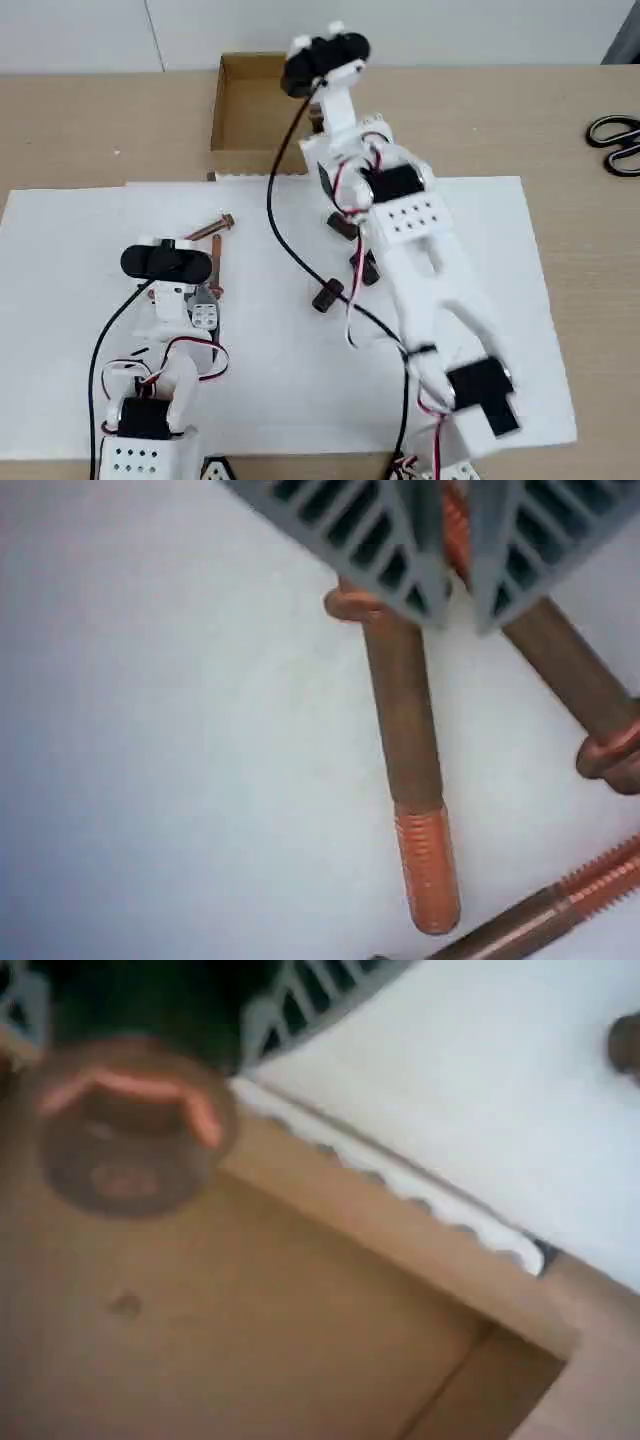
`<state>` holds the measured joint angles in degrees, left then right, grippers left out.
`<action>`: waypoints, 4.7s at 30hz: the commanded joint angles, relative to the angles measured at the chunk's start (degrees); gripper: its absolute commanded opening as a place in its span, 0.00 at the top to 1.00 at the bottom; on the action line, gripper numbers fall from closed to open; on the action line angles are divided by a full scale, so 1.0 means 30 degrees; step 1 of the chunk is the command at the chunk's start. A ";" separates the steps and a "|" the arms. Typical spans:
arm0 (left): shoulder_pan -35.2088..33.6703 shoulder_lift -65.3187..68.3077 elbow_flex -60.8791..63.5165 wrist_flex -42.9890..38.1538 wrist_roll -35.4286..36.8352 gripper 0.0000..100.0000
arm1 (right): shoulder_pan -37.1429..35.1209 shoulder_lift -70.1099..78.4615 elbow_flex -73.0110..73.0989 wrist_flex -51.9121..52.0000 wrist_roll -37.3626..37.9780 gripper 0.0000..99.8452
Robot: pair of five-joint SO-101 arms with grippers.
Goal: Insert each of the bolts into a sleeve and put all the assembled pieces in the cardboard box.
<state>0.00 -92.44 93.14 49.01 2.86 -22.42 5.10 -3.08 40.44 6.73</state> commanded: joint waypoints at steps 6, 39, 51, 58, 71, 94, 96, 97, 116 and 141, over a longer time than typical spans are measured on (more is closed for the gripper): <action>-0.0117 -0.0205 -0.0015 -0.0615 -0.0088 0.99 | 0.0190 0.7604 -1.0520 -0.0571 0.4366 1.00; -0.0117 -0.0205 -0.0015 -0.0615 -0.0059 0.99 | 0.0073 1.9062 -3.0857 1.1355 0.9700 0.97; -0.0117 -0.0205 -0.0015 -0.0615 -0.0059 0.99 | -0.0103 1.5810 -3.0974 1.8681 0.6740 1.00; -0.0117 -0.0205 -0.0015 -0.0615 -0.0059 0.99 | 0.0161 1.3846 -3.0271 1.8916 0.4659 1.00; -0.0147 -0.0205 -0.0015 -0.0615 -0.0059 0.99 | 0.0073 0.4645 -1.3949 1.8593 0.2462 1.00; -0.1026 -0.0205 -0.0015 -0.0557 -0.0059 0.99 | 0.0366 0.9685 -1.2249 1.8593 0.8821 0.88; -0.1026 -0.0205 -0.0015 -0.0557 -0.0059 0.99 | 0.0513 0.9919 -1.2278 1.8505 0.9143 0.88; -0.1026 -0.0205 -0.0015 -0.0557 -0.0059 0.99 | 0.0601 0.9978 -1.2278 1.8447 0.9260 0.88; -0.1026 -0.0205 -0.0015 -0.0557 -0.0059 0.99 | 0.0864 1.1238 -1.2278 1.7304 1.0696 0.85; -0.1026 -0.0205 -0.0015 -0.0557 -0.0059 0.99 | 0.0484 1.3465 -1.2278 1.5634 1.1165 0.85</action>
<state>-2.64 -92.44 93.23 48.66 2.95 -20.40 45.19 -39.74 88.70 40.13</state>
